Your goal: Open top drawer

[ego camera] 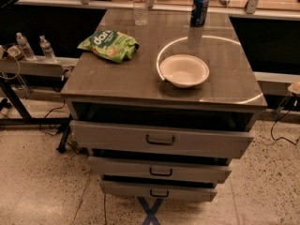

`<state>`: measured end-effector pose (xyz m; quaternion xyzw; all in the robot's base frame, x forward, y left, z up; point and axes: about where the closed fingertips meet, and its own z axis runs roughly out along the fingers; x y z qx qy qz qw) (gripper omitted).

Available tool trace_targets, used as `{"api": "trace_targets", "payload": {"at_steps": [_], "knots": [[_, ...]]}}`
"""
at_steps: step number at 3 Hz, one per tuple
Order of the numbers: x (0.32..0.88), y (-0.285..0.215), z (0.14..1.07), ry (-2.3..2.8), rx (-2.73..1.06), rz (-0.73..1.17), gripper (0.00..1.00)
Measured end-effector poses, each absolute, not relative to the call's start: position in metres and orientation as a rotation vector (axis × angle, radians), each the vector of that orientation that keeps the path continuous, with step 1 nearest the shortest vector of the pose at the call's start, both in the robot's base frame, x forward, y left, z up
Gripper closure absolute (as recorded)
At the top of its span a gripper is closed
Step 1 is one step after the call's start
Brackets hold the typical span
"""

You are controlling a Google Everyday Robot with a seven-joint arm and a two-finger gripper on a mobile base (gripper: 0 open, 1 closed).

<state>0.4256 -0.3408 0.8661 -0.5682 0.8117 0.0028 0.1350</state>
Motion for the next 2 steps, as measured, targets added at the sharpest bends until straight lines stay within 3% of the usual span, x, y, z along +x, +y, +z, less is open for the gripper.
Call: {"api": "trace_targets", "payload": {"at_steps": [2], "knots": [[0.4135, -0.339, 0.8195, 2.304, -1.693, 0.098, 0.0]]}}
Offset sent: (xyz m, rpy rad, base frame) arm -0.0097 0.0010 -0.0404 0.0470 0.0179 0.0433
